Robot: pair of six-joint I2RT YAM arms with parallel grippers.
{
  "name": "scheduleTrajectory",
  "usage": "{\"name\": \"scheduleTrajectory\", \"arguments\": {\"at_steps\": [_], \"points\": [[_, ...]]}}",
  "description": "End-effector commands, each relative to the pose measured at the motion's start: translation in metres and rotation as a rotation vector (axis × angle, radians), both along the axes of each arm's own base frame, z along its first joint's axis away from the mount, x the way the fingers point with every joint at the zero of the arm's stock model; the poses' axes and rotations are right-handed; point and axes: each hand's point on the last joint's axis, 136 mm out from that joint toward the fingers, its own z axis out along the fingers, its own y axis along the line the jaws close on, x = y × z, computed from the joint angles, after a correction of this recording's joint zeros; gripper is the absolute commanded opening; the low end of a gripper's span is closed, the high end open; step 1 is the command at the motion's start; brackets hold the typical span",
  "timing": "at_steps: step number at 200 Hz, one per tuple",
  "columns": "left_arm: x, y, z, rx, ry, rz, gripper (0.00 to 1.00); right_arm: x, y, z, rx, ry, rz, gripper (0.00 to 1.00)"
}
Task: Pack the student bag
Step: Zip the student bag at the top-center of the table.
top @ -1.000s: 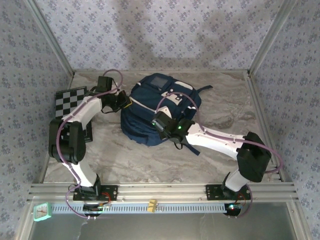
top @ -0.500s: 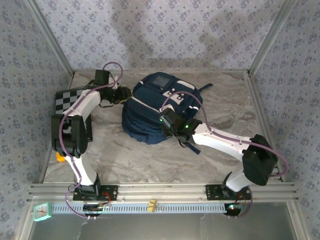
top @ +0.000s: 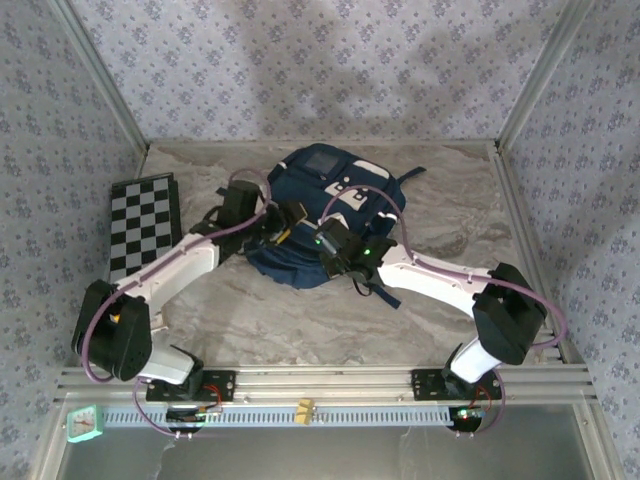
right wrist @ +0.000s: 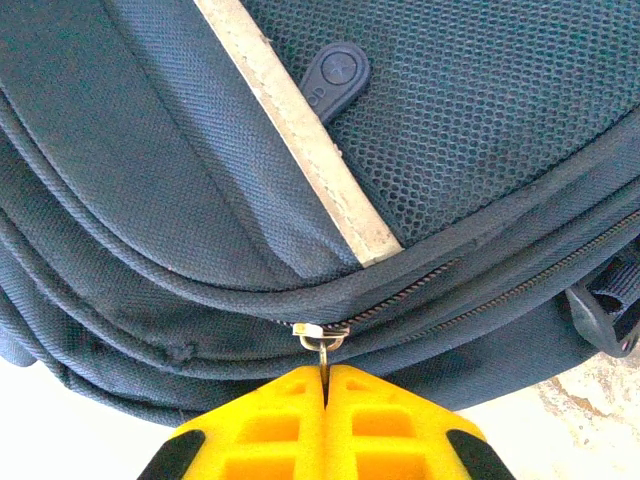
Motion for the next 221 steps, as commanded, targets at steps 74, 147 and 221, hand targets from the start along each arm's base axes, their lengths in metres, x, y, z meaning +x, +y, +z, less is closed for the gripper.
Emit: {"name": "scheduleTrajectory", "arguments": {"at_steps": [74, 147, 221], "points": [[-0.01, -0.014, -0.043, -0.017, 0.135, 0.257, 0.61, 0.004, 0.004, 0.003, 0.015, 0.025, -0.026, 0.0], [-0.009, 0.0, -0.057, 0.01, 0.149, 0.371, 0.62, 0.004, 0.007, 0.003, 0.017, 0.019, -0.023, 0.0], [0.012, 0.015, -0.05, 0.138, 0.094, 0.35, 0.0, -0.001, -0.022, -0.002, -0.132, 0.013, -0.027, 0.0]]}}
